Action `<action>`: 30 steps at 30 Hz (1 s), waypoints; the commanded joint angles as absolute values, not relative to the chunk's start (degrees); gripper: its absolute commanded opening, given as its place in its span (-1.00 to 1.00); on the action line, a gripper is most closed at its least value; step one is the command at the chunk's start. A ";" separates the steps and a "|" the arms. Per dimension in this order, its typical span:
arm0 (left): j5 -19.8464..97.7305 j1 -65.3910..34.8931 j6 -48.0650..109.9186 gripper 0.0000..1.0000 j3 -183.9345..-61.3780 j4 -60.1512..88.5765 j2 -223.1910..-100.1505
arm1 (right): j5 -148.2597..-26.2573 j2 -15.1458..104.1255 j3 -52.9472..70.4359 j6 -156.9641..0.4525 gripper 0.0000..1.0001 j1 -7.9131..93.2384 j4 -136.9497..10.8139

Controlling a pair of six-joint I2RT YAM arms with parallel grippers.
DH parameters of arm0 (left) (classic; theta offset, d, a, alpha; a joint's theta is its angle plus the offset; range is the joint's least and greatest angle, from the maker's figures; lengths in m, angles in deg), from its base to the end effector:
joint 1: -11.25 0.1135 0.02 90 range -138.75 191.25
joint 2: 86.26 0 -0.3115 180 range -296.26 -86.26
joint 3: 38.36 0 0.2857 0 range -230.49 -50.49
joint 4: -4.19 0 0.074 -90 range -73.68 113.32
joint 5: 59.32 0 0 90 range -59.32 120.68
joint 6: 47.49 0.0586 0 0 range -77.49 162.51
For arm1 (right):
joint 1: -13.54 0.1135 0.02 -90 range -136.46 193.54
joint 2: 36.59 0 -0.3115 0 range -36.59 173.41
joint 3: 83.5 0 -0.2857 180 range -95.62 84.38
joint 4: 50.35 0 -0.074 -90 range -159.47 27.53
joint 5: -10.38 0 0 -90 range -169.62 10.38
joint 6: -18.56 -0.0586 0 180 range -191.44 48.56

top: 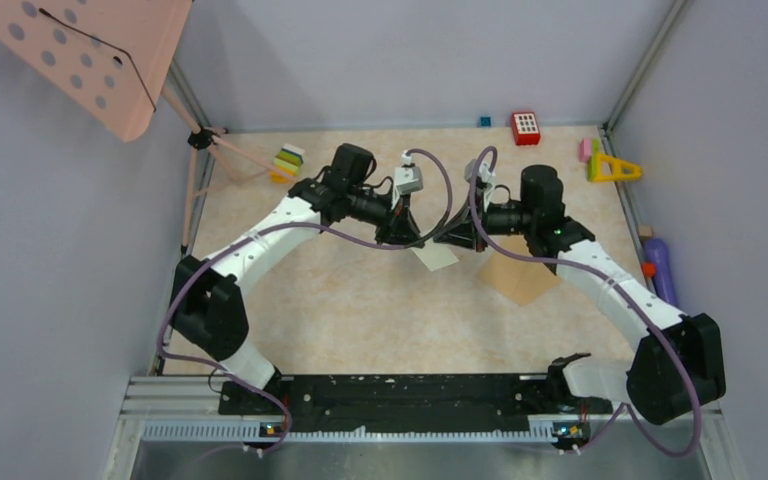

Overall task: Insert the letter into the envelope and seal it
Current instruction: Fold the letter.

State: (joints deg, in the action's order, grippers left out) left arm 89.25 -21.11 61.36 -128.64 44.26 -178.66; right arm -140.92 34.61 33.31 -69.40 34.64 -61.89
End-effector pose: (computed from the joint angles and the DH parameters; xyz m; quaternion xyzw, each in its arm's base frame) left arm 0.3078 -0.2542 0.3439 0.5233 0.6334 -0.4857 0.2984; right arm 0.2602 0.1555 0.3344 -0.4290 0.6295 0.4929 0.4204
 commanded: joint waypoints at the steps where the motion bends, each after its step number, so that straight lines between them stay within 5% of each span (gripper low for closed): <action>1: 88.83 -21.23 64.28 -1.00 -131.21 46.20 -179.23 | -141.45 32.68 31.90 -68.05 -1.00 34.11 -61.09; 5: 89.04 -21.25 65.03 -0.92 -131.45 47.02 -179.12 | -141.60 32.81 31.83 -67.89 -1.00 34.02 -61.28; 7: 88.54 -21.18 66.08 -0.47 -131.81 48.17 -178.93 | -141.58 32.69 31.69 -67.72 -1.00 33.86 -61.44; 10: 88.40 -20.63 66.94 -0.30 -131.63 48.55 -178.11 | -141.59 32.50 31.59 -67.40 -1.00 33.58 -61.72; 11: 88.42 -20.40 67.08 -0.35 -131.69 48.65 -177.95 | -141.65 32.45 31.61 -67.28 -1.00 33.43 -61.76; 14: 88.60 -20.08 67.10 -1.00 -131.61 48.66 -177.76 | -141.74 32.48 31.75 -67.22 -1.00 33.36 -61.72; 18: 89.58 -20.02 66.67 -0.95 -131.74 48.49 -177.80 | -142.27 32.75 31.80 -67.31 -1.00 33.35 -61.53; 21: 89.72 -20.04 65.38 -0.01 -131.88 47.34 -177.61 | -143.45 32.93 32.11 -67.49 -1.00 33.38 -61.43; 23: 89.97 -20.02 63.60 0.40 -131.77 45.79 -177.30 | -144.45 33.17 32.38 -67.28 -1.00 33.61 -61.48; 27: 90.38 -20.07 58.73 0.82 -131.03 41.54 -176.58 | -144.33 33.79 32.53 -65.05 -1.00 35.25 -63.50; 30: 90.69 -20.10 55.17 0.91 -130.74 38.83 -176.53 | -143.96 34.61 32.21 -64.36 -1.00 36.51 -64.54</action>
State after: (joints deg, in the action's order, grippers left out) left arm 88.68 -20.21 60.94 -129.62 45.00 -178.91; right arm -142.71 34.30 33.31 -66.99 34.59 -63.55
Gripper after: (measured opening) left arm 0.937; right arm 0.005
